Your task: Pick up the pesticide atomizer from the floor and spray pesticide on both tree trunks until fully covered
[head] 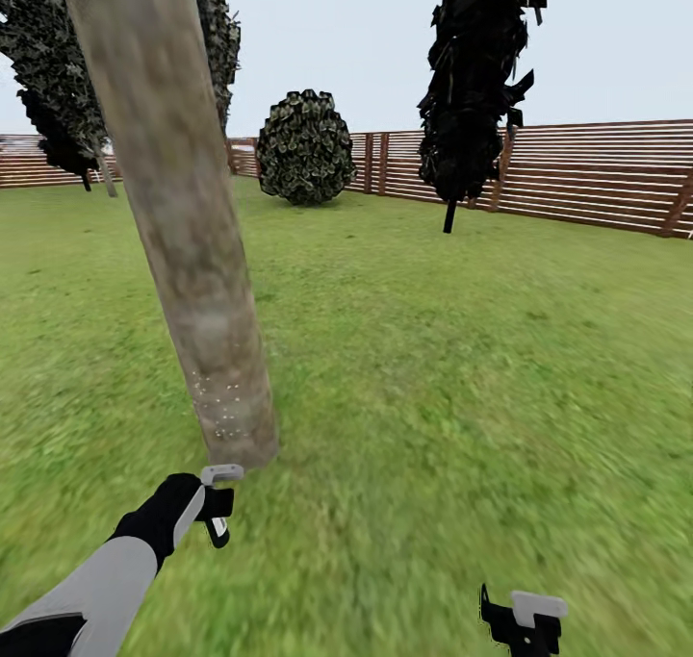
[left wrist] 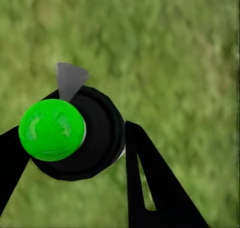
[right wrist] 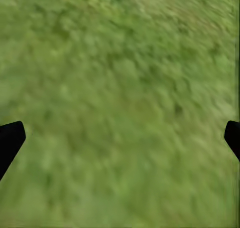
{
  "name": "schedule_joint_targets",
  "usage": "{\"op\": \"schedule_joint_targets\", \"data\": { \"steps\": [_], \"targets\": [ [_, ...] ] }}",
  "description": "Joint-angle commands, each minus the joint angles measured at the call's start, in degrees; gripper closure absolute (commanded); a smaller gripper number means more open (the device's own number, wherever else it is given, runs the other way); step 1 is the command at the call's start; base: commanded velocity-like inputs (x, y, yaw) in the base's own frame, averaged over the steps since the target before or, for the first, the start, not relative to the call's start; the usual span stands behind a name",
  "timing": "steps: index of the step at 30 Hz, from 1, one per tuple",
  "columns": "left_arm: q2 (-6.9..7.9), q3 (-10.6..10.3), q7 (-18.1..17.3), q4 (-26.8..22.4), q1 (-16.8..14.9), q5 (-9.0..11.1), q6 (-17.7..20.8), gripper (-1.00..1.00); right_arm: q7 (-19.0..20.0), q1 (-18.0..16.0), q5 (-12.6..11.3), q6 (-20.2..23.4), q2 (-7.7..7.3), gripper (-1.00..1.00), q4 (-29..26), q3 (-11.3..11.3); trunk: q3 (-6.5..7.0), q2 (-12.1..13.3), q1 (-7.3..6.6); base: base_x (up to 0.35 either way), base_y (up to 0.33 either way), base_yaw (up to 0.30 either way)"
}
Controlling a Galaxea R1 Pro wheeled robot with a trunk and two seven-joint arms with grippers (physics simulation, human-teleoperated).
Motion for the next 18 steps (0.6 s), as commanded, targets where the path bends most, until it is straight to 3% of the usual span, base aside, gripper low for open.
{"op": "schedule_joint_targets", "data": {
  "steps": [1,9,18],
  "targets": [
    [-0.04,0.35,-0.22,-0.1,-0.02,-0.19,0.34,1.0,-0.3,-0.04,0.61,-0.09,0.01,-1.0,0.07,-0.31,-0.05,-0.02,0.0,0.14,-0.274,0.001],
    [-0.04,0.35,-0.22,-0.1,-0.02,-0.19,0.34,1.0,-0.3,-0.04,0.61,-0.08,0.01,-1.0,0.07,-0.31,-0.05,-0.02,0.0,0.141,-0.274,0.009],
    [-0.04,0.35,-0.22,-0.1,-0.02,-0.19,0.34,1.0,-0.3,-0.04,0.62,-0.1,0.01,-1.0,0.07,-0.31,-0.05,-0.02,0.0,0.141,-0.274,0.238]
  ]
}}
